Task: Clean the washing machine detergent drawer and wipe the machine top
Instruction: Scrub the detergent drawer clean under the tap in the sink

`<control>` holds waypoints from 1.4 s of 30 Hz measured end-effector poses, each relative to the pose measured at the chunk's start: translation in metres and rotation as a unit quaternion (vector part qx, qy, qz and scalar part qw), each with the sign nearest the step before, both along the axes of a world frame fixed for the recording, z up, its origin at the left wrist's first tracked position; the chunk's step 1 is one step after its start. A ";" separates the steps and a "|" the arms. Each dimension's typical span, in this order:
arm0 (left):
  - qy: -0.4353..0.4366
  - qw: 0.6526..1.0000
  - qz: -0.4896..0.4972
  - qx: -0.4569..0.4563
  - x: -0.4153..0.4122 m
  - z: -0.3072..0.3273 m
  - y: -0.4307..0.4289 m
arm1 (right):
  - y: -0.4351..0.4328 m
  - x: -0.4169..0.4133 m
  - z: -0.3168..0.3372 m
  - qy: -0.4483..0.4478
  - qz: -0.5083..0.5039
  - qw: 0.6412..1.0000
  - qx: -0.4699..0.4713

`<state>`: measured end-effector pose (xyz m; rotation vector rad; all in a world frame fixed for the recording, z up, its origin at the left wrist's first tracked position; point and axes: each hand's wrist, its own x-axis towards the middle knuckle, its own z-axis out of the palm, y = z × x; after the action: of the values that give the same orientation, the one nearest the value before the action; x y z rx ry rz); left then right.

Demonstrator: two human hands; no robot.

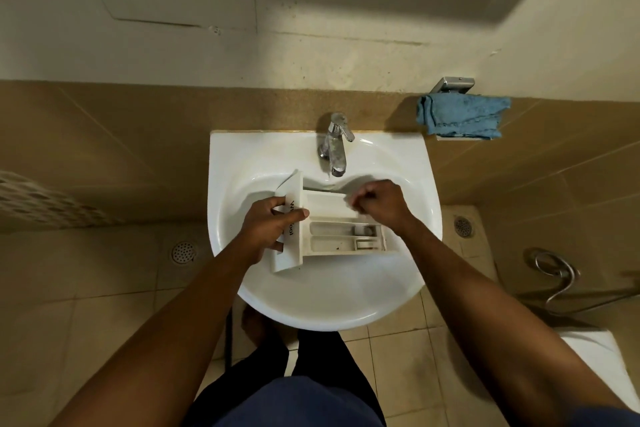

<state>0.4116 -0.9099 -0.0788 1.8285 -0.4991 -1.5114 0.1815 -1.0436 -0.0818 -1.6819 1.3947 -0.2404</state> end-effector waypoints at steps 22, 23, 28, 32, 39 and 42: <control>0.006 1.000 0.001 -0.010 0.002 -0.002 -0.001 | 0.005 0.056 0.019 -0.219 -0.137 0.878 0.402; 0.004 1.000 0.000 -0.010 0.002 -0.002 0.000 | 0.015 0.053 0.017 -0.189 -0.119 0.894 0.388; -0.004 1.000 -0.006 -0.013 0.000 -0.001 0.000 | 0.056 0.044 0.001 -0.140 0.027 0.981 0.135; -0.002 1.000 -0.002 -0.013 0.000 0.000 0.000 | 0.073 0.000 -0.020 -0.032 0.273 0.956 -0.105; 0.010 1.000 0.026 -0.007 -0.002 -0.005 0.002 | 0.055 -0.013 -0.011 0.146 0.291 0.926 -0.191; 0.023 0.999 0.027 -0.013 -0.002 -0.004 0.002 | 0.062 0.024 -0.009 0.090 0.253 0.944 -0.189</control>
<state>0.4101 -0.9077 -0.0825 1.7708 -0.4418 -1.5000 0.2052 -0.9815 -0.0911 -2.3713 1.0315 -0.0599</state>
